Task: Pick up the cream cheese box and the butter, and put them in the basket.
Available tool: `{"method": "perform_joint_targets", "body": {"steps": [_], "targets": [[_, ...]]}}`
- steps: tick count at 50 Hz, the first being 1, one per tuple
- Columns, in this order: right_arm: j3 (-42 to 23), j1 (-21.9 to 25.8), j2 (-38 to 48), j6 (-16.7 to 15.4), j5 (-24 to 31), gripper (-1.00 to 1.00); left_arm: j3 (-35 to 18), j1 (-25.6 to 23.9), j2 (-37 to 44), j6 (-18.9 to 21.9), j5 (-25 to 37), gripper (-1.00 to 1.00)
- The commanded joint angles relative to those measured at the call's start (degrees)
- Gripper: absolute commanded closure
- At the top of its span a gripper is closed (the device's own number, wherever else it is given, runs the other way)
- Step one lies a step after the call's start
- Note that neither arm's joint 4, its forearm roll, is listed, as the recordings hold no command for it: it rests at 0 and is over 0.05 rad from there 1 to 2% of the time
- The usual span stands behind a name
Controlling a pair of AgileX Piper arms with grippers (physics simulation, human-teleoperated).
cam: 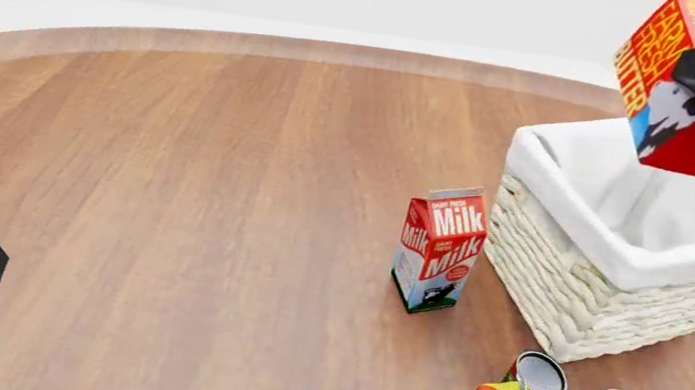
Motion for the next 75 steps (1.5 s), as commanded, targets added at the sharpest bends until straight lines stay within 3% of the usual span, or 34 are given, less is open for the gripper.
{"method": "perform_joint_targets", "body": {"steps": [1,5,19,26,48,55,75], "targets": [[2.86,-1.65,-0.81,4.37,-3.96,1.00,0.00,0.00,0.00,0.00,0.00,-1.00],[4.50,-2.27,-0.93,6.77,-5.23,1.00,0.00,0.00,0.00,0.00,0.00,-1.00],[7.43,-6.41,-1.81,9.45,-8.26,1.00,0.00,0.00,0.00,0.00,0.00,-1.00],[10.65,-7.54,-2.06,12.27,-11.30,1.00,0.00,0.00,0.00,0.00,0.00,-1.00],[13.32,-7.30,1.27,16.50,-17.91,1.00,0.00,0.00,0.00,0.00,0.00,-1.00],[12.98,-7.44,1.10,18.67,-16.68,1.00,0.00,0.00,0.00,0.00,0.00,-1.00],[10.82,-8.14,-1.16,20.46,-12.24,1.00,0.00,0.00,0.00,0.00,0.00,-1.00]]}}
